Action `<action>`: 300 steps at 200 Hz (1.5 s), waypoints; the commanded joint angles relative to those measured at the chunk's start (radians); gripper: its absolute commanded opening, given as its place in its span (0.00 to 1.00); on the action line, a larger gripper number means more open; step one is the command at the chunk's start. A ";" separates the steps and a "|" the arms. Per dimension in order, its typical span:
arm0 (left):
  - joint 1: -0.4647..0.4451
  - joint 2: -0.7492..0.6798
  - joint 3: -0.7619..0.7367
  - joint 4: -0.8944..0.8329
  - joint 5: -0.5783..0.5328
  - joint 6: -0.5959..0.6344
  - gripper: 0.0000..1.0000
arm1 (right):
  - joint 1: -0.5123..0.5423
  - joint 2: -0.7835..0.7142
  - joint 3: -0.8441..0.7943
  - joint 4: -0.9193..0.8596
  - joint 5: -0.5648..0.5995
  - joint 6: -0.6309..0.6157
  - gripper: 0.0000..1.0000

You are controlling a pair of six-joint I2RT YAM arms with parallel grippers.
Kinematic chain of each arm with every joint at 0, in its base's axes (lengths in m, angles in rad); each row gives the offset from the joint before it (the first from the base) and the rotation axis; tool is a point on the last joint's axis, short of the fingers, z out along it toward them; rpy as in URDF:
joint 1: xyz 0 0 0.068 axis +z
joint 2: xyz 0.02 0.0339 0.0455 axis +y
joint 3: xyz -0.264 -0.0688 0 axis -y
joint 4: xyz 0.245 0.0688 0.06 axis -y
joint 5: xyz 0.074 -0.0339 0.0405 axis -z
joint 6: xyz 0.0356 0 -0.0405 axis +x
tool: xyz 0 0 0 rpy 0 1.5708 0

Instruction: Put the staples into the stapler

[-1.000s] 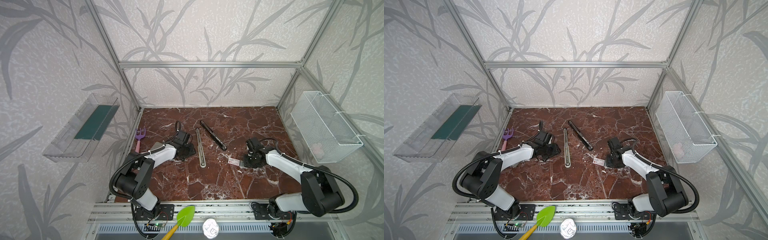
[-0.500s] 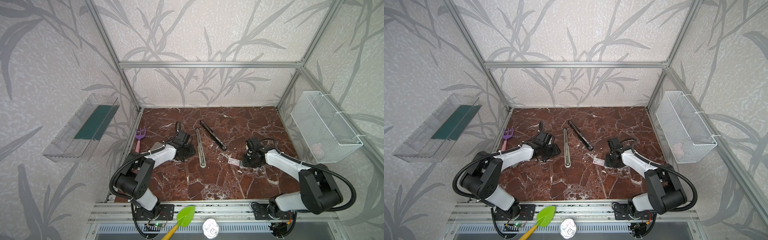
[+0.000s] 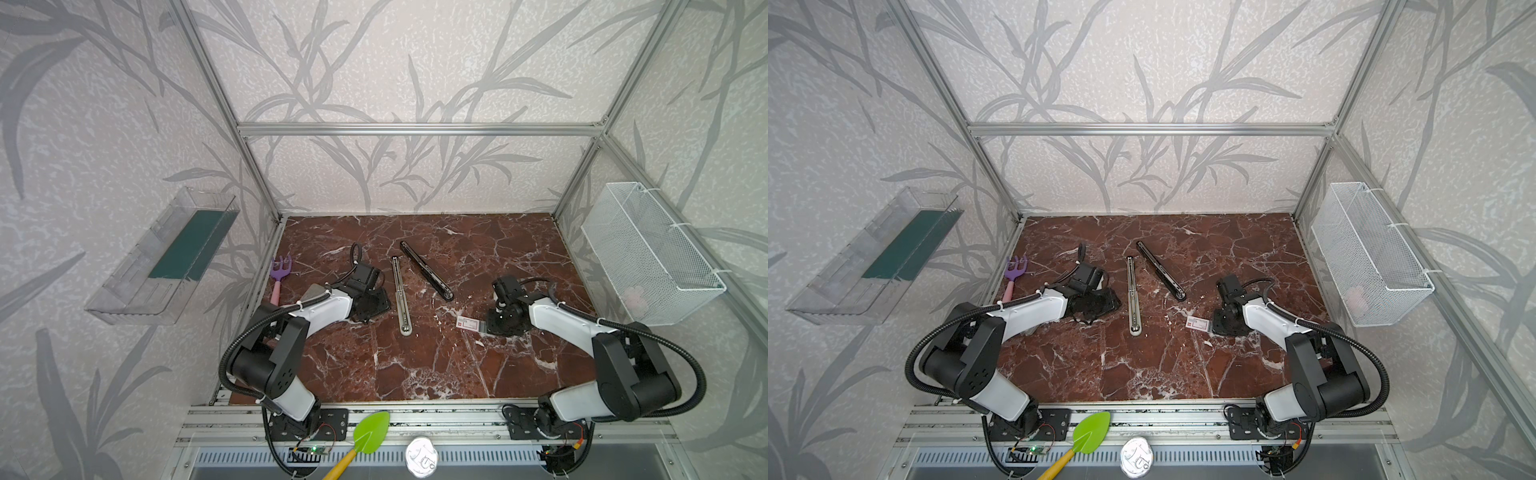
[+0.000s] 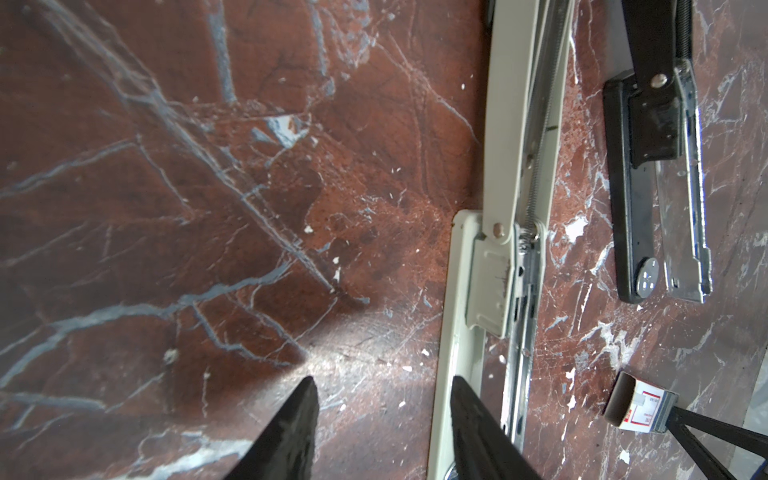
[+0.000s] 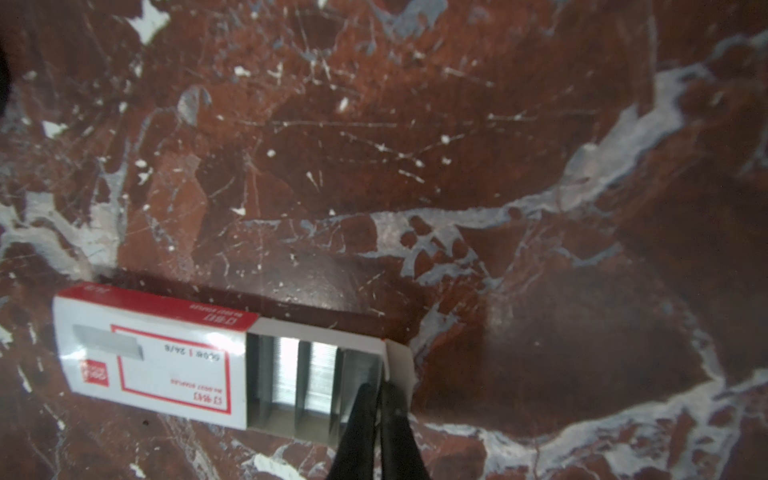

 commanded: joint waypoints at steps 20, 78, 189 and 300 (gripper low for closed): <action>-0.003 -0.022 -0.020 -0.012 -0.018 -0.009 0.53 | -0.005 0.017 0.006 -0.014 0.011 -0.003 0.04; -0.002 -0.045 -0.017 -0.018 -0.020 -0.006 0.53 | -0.004 -0.069 0.013 -0.048 0.025 -0.001 0.00; -0.002 -0.167 -0.023 -0.026 -0.003 -0.001 0.54 | -0.004 -0.194 0.029 -0.018 -0.092 -0.021 0.00; 0.107 -0.452 -0.144 0.417 0.595 -0.089 0.58 | 0.099 -0.120 0.118 0.596 -0.760 0.102 0.00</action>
